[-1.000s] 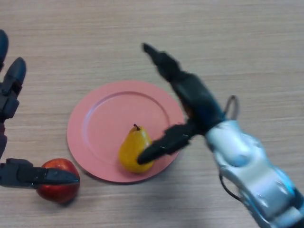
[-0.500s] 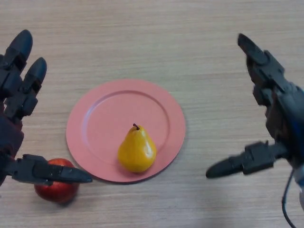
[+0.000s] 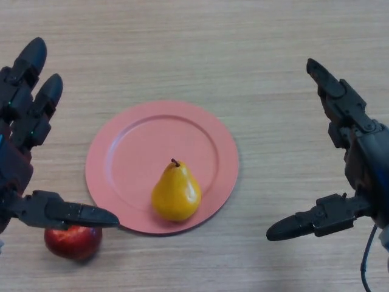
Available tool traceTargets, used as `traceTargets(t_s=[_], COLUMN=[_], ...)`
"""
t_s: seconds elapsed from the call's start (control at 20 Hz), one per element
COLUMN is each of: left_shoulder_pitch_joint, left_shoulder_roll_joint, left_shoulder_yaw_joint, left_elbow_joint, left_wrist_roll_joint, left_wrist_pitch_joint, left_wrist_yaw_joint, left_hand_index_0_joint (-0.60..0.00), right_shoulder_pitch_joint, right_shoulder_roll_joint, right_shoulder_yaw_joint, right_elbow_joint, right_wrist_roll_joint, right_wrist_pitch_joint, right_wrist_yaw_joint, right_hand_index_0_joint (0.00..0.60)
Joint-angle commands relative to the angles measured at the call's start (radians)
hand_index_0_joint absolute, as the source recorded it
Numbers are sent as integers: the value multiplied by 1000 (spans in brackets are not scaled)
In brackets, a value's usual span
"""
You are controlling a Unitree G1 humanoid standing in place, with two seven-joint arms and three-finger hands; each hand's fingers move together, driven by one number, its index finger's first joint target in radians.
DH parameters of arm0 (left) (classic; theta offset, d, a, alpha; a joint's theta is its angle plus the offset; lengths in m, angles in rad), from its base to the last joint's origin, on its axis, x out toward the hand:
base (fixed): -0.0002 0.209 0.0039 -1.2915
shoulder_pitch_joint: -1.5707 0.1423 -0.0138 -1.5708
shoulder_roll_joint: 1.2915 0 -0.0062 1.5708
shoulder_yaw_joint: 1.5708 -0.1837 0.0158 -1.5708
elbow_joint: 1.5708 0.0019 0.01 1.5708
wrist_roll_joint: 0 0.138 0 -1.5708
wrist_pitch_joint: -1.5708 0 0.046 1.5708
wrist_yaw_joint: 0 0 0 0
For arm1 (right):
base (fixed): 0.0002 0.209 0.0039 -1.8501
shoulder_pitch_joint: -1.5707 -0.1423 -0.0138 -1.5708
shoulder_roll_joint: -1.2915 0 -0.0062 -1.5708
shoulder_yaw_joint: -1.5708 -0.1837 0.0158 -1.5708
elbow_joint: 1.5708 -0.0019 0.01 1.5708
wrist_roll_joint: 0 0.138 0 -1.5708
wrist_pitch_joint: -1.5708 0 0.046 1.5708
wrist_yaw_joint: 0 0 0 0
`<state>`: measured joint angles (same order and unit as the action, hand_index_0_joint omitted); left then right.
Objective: Pick up the yellow pear and place it on the plate
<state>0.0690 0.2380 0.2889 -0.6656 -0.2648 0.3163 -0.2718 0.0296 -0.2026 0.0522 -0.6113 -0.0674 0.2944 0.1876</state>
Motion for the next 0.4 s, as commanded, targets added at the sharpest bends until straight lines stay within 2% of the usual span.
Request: traceTargets(t_s=[0.05,0.2,0.4], left_shoulder_pitch_joint=[-42,-50,-85], left_shoulder_roll_joint=[43,48,78], left_shoulder_yaw_joint=[45,39,63], left_elbow_joint=[-68,-69,-99], left_wrist_roll_joint=[-34,-36,-63], left_wrist_pitch_joint=[-109,-117,-9], left_wrist_yaw_joint=[45,54,49], left_hand_index_0_joint=[0,0,0], right_shoulder_pitch_joint=[-16,-9,-5], right_shoulder_roll_joint=[-20,-22,-24], right_shoulder_yaw_joint=[-36,-40,-42], right_elbow_joint=[-94,-108,-123], right_wrist_roll_joint=[26,41,51], right_wrist_pitch_joint=[-81,-73,-44], right_wrist_yaw_joint=[8,12,29], right_hand_index_0_joint=[0,0,0])
